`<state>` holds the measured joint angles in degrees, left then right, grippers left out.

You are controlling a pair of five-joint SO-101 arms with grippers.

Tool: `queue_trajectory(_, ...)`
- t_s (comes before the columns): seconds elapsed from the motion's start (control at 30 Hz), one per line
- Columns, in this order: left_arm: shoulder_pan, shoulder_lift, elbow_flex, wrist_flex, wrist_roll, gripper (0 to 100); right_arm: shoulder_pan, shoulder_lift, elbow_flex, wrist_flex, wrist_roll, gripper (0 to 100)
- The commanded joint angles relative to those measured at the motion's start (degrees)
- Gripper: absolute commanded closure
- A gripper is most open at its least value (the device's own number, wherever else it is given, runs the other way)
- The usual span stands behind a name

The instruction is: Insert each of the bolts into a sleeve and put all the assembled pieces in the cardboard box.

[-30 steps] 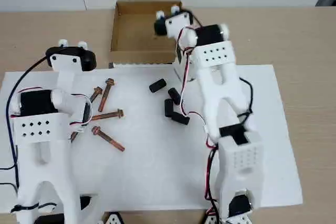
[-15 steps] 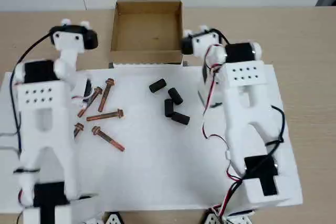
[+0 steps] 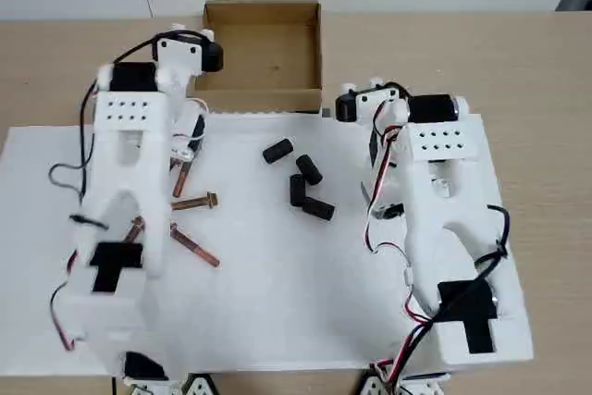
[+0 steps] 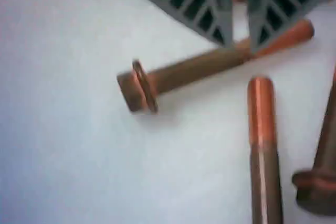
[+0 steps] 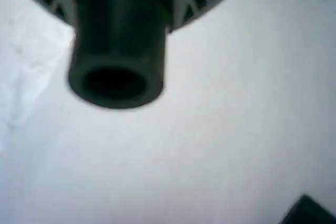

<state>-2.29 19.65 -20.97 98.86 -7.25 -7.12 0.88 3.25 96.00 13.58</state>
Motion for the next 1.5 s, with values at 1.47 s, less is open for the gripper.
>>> queue_trajectory(1.47,-2.73,27.52,-22.81,-2.2,-0.18,89,0.04,-3.21,0.44,-0.4,0.18,99.4)
